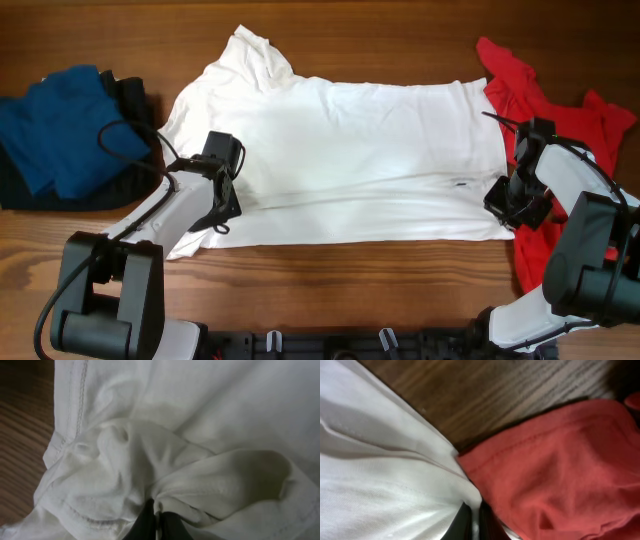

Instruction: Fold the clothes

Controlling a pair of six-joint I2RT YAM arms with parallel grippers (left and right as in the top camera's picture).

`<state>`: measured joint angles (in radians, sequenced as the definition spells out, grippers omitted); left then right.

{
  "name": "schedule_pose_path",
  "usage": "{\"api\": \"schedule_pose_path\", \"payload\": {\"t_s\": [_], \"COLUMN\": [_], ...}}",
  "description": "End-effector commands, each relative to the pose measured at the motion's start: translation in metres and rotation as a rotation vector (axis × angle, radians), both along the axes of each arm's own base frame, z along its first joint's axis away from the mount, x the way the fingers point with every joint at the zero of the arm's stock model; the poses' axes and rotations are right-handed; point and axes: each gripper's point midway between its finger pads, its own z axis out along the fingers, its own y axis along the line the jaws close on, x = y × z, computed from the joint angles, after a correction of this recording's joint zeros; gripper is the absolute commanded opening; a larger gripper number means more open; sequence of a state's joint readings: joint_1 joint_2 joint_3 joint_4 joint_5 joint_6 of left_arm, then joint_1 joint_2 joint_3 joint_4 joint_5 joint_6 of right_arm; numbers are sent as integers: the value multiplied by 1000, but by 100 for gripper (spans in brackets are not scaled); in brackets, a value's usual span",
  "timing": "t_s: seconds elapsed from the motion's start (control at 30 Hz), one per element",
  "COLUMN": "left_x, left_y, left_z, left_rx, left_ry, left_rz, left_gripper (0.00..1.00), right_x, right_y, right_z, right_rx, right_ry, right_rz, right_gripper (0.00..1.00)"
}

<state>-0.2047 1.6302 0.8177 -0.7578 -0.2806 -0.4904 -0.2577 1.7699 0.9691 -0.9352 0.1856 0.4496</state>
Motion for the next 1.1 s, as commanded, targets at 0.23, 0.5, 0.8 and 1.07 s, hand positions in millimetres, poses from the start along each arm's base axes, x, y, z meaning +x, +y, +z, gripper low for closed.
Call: {"api": "schedule_pose_path", "payload": {"t_s": [0.23,0.5,0.8,1.07], "left_x": [-11,25,29,27], "left_y": [9,-3,-15,-16], "left_z": [17,55,61,60], "left_rx": [26,-62,-137,-144], "left_ry": [-45,-289,-318,-308], "left_rz": [80,65,56,55], "left_gripper": [7,66,67,67], "right_x": [8,84,167,203], "right_y": [-4,-13,-12,-19], "right_z": [2,70,112,75], "right_rx": [-13,-36,-32,-42], "right_ry": [-46,-364,-692,-724], "right_rz": [3,84,279,316], "right_gripper": [4,25,29,4]}}
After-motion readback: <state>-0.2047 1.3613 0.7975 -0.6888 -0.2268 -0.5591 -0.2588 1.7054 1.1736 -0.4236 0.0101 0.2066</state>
